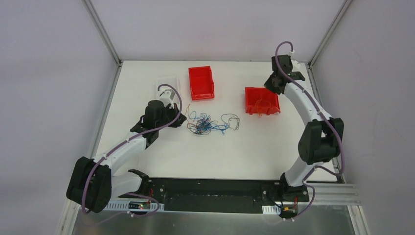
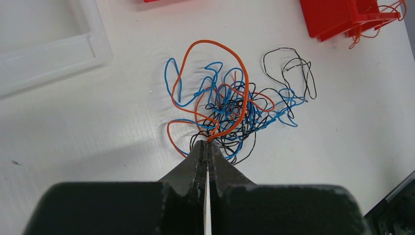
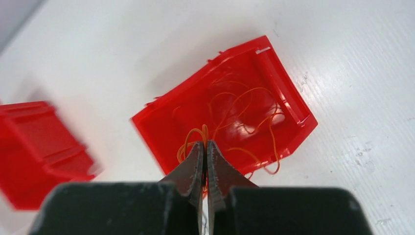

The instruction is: Untangle the cables

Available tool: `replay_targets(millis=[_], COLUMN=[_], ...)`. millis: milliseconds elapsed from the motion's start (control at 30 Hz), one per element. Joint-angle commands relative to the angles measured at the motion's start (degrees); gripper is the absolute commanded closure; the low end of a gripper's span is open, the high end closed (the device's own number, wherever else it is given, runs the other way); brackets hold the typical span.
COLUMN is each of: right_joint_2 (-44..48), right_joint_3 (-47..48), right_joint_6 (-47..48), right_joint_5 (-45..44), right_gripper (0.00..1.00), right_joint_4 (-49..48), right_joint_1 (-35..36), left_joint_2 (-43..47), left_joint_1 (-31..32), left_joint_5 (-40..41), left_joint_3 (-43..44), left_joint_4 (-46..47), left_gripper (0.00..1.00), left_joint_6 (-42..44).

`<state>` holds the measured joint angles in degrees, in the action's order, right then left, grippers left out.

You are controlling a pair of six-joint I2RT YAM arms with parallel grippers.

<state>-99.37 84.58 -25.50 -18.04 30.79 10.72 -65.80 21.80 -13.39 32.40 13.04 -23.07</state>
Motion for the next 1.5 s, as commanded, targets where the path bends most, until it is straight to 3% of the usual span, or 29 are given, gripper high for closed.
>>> replay_targets(millis=[0, 500, 833, 867, 967, 1000, 1033, 1200, 1300, 1467], right_joint_2=[9.4, 5.6, 4.1, 4.1, 4.7, 5.5, 6.4, 15.3, 21.1, 25.7], right_joint_3=[5.1, 13.8, -6.1, -7.4, -9.1, -9.5, -9.9, -14.8, -21.5, -33.9], right_joint_6=[-1.0, 0.2, -2.4, -2.4, -2.7, -2.8, -2.6, -0.3, 2.7, 5.2], right_joint_5=[5.5, 6.7, 10.5, 11.3, 11.6, 11.4, 11.4, 13.7, 20.8, 35.5], right_gripper=[1.00, 1.00, 1.00, 0.97, 0.48, 0.35, 0.31, 0.29, 0.29, 0.30], right_joint_4=[4.6, 4.7, -13.4, -14.1, -13.9, -13.4, -12.7, -11.6, -14.3, -30.9], right_joint_1=[-0.3, -4.3, -5.4, -5.4, -5.3, -5.3, -5.1, -3.9, -2.0, 5.7], left_joint_2=[2.1, 2.7, 2.6, 2.6, 2.6, 2.5, 2.5, 2.3, 1.9, 2.3], left_joint_1=[0.5, 0.4, 0.5, 0.4, 0.4, 0.4, 0.4, 0.5, 0.5, 0.8], left_joint_5=[-0.3, 0.0, 0.6, 0.6, 0.6, 0.5, 0.4, -2.8, -8.9, -17.0], left_joint_3=[1.3, 1.0, 0.8, 0.8, 0.7, 0.7, 0.7, 0.3, -1.0, -2.4], left_joint_4=[1.8, 1.7, 1.8, 1.9, 2.1, 2.1, 2.2, 4.3, 9.8, 15.0], left_gripper=[1.00, 1.00, 1.00, 1.00, 1.00, 1.00, 1.00, 1.00, 1.00, 1.00], left_joint_6=[1.5, 1.9, 2.1, 2.2, 2.3, 2.3, 2.3, 2.6, 2.9, 0.0])
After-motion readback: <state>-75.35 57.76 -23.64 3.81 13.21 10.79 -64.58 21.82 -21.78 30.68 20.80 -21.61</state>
